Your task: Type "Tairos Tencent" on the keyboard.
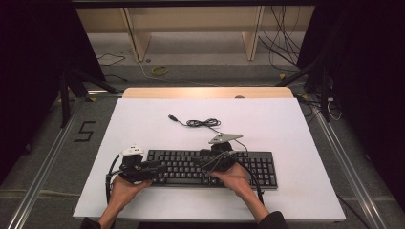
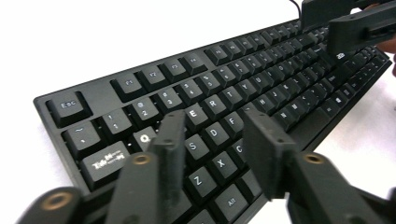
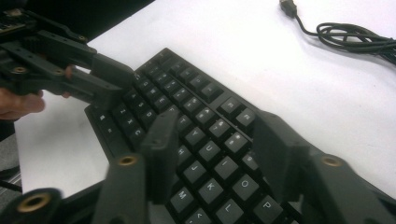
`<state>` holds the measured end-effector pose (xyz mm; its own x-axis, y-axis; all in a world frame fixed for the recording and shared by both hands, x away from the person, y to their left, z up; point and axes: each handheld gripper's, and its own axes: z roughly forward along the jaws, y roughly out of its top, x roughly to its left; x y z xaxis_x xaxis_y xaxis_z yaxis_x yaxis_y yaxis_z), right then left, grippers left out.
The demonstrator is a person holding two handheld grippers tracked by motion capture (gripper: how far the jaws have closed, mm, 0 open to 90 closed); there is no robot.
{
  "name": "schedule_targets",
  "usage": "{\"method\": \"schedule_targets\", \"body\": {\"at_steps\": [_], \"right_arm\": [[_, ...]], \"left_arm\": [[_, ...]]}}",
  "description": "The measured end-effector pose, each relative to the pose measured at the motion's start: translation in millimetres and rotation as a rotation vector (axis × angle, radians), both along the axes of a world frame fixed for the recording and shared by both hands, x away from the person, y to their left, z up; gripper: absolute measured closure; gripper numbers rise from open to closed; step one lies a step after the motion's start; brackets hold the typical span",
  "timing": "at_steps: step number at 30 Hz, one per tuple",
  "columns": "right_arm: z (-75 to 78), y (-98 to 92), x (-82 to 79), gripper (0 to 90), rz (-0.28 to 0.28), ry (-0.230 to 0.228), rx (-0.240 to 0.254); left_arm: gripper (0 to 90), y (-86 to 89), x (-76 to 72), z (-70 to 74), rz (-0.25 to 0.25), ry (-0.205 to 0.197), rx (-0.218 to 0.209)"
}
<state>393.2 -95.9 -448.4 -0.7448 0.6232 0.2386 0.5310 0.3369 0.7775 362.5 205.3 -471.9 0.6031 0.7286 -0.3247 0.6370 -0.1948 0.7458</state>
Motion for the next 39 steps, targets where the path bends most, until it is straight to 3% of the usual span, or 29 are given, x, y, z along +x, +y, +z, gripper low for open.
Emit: {"method": "schedule_targets", "body": {"at_steps": [8, 20, 28, 39], "right_arm": [[-3.2, -1.4, 1.1, 69.6, -0.002, -0.001, -0.014], [-9.5, 1.0, 1.8, 86.4, 0.004, 0.004, -0.046], [-13.7, 3.5, 3.0, 90.0, 0.001, 0.010, -0.071], [-19.5, 7.4, 3.9, 90.0, 0.001, 0.017, -0.101]], "left_arm": [[44.9, -1.1, -3.5, 2.7, 0.000, -0.018, -0.029], [35.3, -0.8, -7.0, 4.0, -0.008, -0.037, -0.052], [32.5, 1.6, -9.3, 6.0, -0.007, -0.041, -0.078], [29.5, 1.8, -12.1, 7.0, -0.005, -0.054, -0.080]]}}
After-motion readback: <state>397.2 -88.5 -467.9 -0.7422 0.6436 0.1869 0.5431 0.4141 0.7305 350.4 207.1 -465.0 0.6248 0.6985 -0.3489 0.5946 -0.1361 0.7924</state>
